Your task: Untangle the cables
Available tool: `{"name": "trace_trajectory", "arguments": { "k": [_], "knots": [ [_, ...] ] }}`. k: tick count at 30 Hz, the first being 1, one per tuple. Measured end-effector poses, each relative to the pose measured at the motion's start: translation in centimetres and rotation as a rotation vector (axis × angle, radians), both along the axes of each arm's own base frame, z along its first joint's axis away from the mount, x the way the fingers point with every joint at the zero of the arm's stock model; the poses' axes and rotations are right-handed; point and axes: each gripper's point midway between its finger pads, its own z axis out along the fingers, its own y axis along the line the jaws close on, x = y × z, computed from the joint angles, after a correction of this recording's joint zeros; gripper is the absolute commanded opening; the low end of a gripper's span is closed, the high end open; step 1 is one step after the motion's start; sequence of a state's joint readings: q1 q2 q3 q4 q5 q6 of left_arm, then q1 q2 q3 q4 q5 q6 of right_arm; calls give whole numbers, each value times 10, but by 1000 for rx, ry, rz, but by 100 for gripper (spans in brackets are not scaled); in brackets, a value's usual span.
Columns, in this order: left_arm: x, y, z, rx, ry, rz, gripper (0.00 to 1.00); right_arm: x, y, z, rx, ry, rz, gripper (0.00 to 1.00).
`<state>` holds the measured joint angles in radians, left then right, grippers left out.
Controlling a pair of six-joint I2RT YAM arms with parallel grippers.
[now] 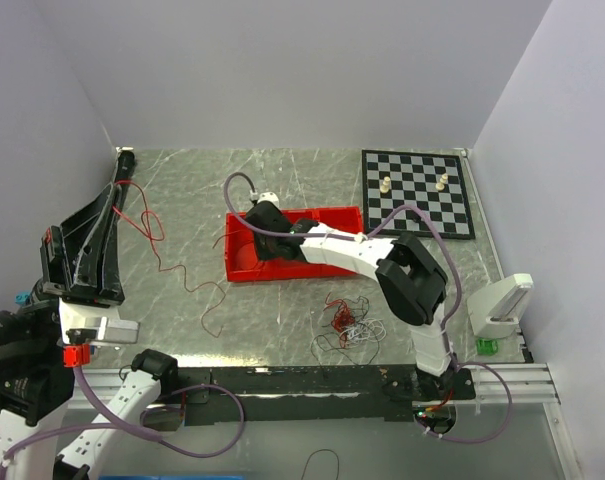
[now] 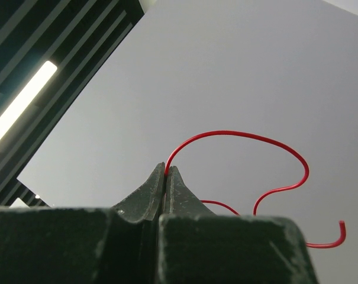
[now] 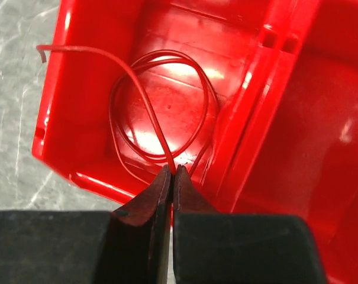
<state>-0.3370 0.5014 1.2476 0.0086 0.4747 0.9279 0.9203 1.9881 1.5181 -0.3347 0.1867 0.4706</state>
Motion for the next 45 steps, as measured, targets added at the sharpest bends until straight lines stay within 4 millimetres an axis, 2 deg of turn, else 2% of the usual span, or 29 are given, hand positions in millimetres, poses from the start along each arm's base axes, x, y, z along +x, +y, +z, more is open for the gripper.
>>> {"name": "trace_trajectory", "arguments": {
  "k": [4,7,13,16,18,22,26,33,34,38,39,43,45],
  "knots": [
    [3,-2,-4,11,3,-1,1,3,-5,3,22,-3,-87,0],
    [8,-4,-9,25,11,4,1,2,-15,14,53,-25,-127,0],
    [10,-6,-12,35,16,2,1,16,-19,71,128,-116,-166,0],
    [10,-6,-12,37,14,3,1,24,-18,90,143,-151,-188,0],
    [10,-6,-12,37,14,4,1,26,-23,91,129,-159,-207,0],
    [11,-6,-13,41,17,5,1,22,-32,79,80,-140,-218,0],
    [10,-6,-13,42,17,4,1,18,-34,74,57,-121,-201,0],
    [10,-7,-13,47,13,2,1,4,-15,56,23,-67,-110,0],
    [10,-7,-13,47,13,2,1,4,-9,52,22,-58,-99,3],
    [12,-8,-15,48,17,1,1,3,10,31,20,-1,-65,47],
    [13,-9,-16,48,18,0,1,4,12,25,18,16,-60,55],
    [14,-9,-17,47,20,-1,1,13,17,13,27,64,-58,75],
    [13,-9,-16,46,16,-1,1,16,18,16,45,76,-60,78]
  ]
}}
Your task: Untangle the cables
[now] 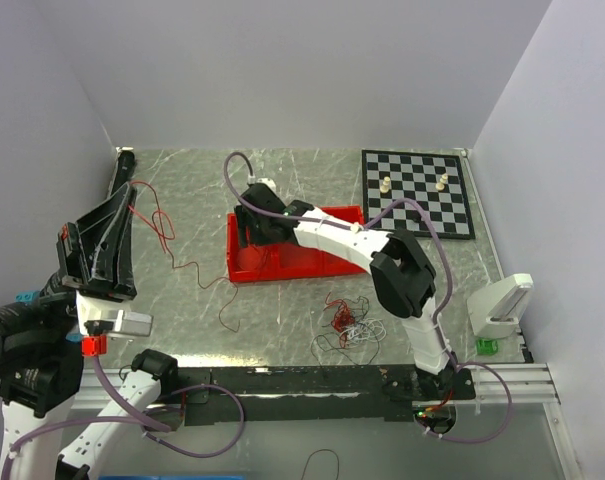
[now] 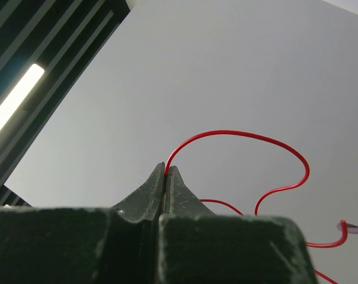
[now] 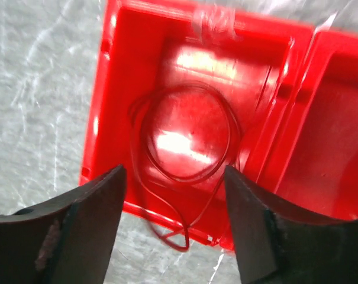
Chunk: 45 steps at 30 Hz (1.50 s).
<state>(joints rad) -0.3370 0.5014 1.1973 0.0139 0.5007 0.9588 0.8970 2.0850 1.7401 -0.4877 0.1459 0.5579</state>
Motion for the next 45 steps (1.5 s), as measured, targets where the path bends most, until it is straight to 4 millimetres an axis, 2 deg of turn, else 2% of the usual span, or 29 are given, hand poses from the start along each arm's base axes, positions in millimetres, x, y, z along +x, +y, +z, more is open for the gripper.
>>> {"name": "trace_trajectory", "arguments": {
  "k": [5,8,11,15,18,20,23,27,32,40,45],
  "knots": [
    [6,-3,-6,7,10,-4,1,5,1,14,36,-15,1,77],
    [12,-5,-11,8,20,-8,1,2,-2,23,51,-24,4,69],
    [19,-7,-7,-20,25,-18,1,-7,-12,38,73,-38,5,66],
    [47,-11,11,-95,70,-36,1,-19,-26,72,145,-93,3,66],
    [79,-17,28,-161,128,-55,1,-30,-42,101,215,-145,-5,71],
    [100,-23,28,-188,175,-69,1,-36,-52,117,257,-173,-13,73],
    [127,-33,17,-204,246,-89,1,-39,-64,131,299,-204,-29,73],
    [158,-44,0,-209,311,-98,1,-41,-83,134,329,-224,-56,73],
    [194,-54,-15,-215,343,-85,1,-44,-104,125,340,-219,-87,72],
    [249,-67,-42,-192,356,-31,1,-39,-120,106,349,-194,-117,70],
    [275,-70,-46,-181,325,13,1,-36,-125,101,355,-180,-121,69]
  ]
}}
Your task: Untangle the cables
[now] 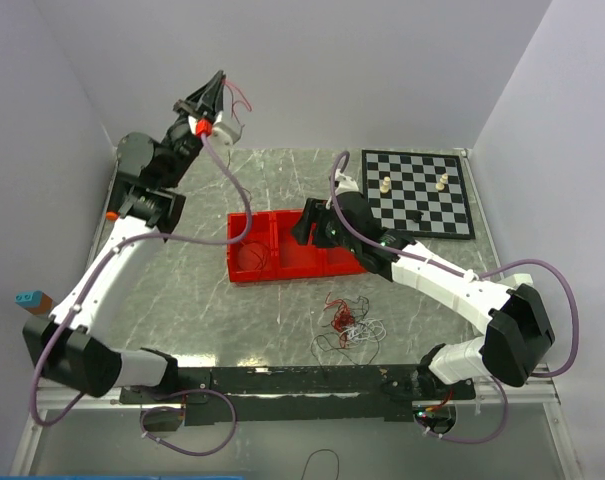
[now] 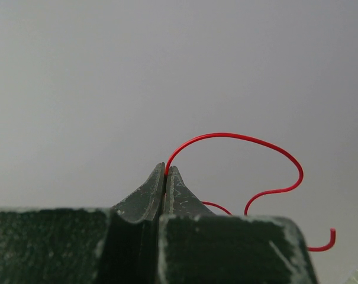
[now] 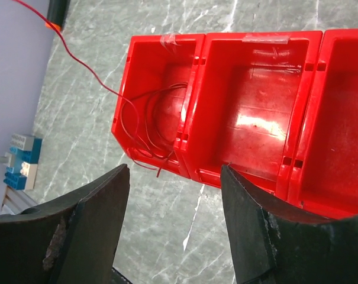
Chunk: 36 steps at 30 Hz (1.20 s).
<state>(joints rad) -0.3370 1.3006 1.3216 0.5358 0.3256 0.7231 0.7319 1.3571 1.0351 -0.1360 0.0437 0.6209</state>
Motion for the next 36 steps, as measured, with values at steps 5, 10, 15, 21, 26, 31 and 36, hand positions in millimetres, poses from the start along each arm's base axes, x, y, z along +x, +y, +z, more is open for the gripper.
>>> {"name": "trace_trajectory", "arguments": {
  "k": [5,10,15,21,26,31,36],
  "knots": [
    [18,0,29,-26,-69,35,1,2,1,2,18,-4,4,68],
    [8,5,56,-49,-153,49,1,1,2,3,28,3,12,67],
    [5,8,62,-57,-176,63,1,0,3,2,30,4,14,66],
    [5,11,32,-40,-118,77,1,0,3,1,31,8,13,66],
    [2,12,-11,4,-7,73,1,0,2,0,29,9,12,65],
    [-13,15,-36,35,58,64,1,-1,2,-1,24,14,12,65],
    [-15,18,-62,57,124,72,1,-2,1,-2,21,17,12,64]
  ]
}}
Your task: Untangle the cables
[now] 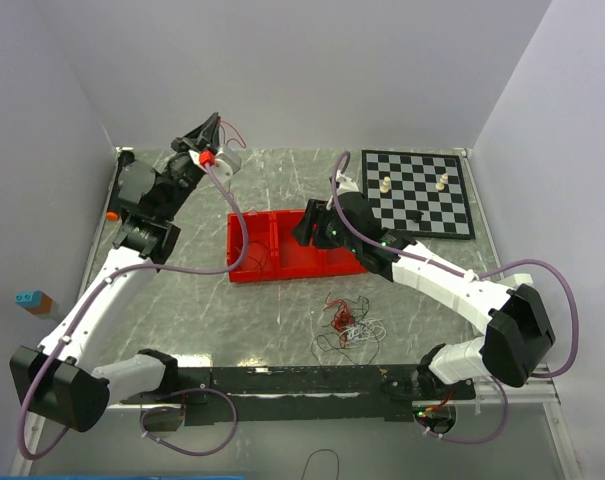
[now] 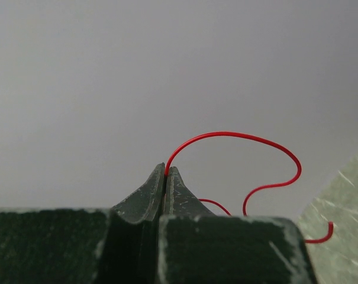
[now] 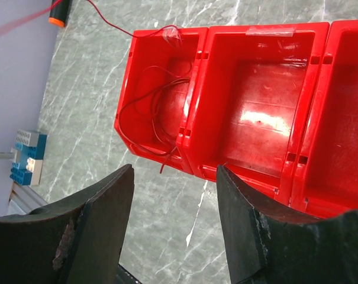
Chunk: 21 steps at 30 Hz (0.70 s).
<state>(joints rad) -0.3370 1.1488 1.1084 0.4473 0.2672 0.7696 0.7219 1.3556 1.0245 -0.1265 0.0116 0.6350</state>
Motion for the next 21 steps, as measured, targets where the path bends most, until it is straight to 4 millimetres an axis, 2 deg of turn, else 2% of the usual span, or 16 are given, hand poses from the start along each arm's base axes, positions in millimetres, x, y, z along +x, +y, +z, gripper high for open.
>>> {"name": "trace_trajectory", "arguments": {
  "k": [7,12,17,21],
  "knots": [
    [20,5,-68,10,246,57,1,-2,-5,0,-9,2,-11,64],
    [18,-4,-106,-32,472,10,1,-3,-10,-3,-18,2,-26,64],
    [-8,-29,-118,-66,605,-144,1,-2,-15,-9,-27,14,-40,64],
    [-32,-52,-116,-75,654,-255,1,-4,-17,-16,-31,28,-47,64]
  ]
}}
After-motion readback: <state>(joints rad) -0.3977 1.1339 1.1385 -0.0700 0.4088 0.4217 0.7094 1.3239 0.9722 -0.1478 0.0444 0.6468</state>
